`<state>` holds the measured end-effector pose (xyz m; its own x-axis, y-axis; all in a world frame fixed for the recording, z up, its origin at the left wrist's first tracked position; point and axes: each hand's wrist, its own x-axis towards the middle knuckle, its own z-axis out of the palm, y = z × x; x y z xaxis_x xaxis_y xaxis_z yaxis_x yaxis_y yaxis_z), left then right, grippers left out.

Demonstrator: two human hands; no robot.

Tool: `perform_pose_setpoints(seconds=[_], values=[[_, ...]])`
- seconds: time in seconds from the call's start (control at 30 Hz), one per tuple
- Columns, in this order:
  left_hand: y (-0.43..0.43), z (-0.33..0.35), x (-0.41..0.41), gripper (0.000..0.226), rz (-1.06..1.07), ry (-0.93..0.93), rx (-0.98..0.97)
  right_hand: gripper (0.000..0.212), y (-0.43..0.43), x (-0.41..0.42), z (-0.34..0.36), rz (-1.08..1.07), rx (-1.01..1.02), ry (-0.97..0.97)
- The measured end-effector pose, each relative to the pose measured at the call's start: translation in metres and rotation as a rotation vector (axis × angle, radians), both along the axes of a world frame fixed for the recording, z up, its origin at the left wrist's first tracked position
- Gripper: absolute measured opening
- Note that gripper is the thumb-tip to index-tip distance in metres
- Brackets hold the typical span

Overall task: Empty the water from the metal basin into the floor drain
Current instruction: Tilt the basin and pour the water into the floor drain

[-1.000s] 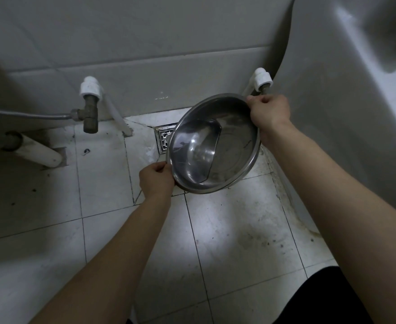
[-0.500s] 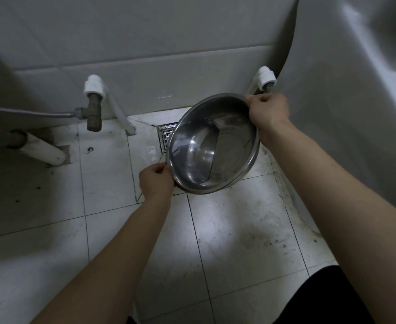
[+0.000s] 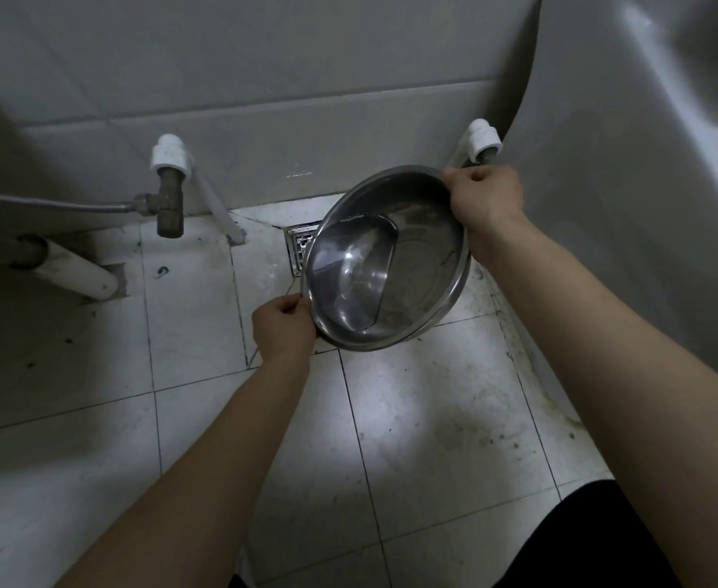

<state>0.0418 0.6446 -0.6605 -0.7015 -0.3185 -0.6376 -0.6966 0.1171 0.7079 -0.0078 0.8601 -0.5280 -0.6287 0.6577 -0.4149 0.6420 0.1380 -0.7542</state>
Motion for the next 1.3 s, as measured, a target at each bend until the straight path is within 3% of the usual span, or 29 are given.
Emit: perform_pose_setpoints(seconds=[1.3], values=[[0.0007, -0.0023, 0.0015, 0.022, -0.020, 0.013, -0.023, 0.032, 0.0001, -0.0051, -0.0087, 0.004, 0.034, 0.018]])
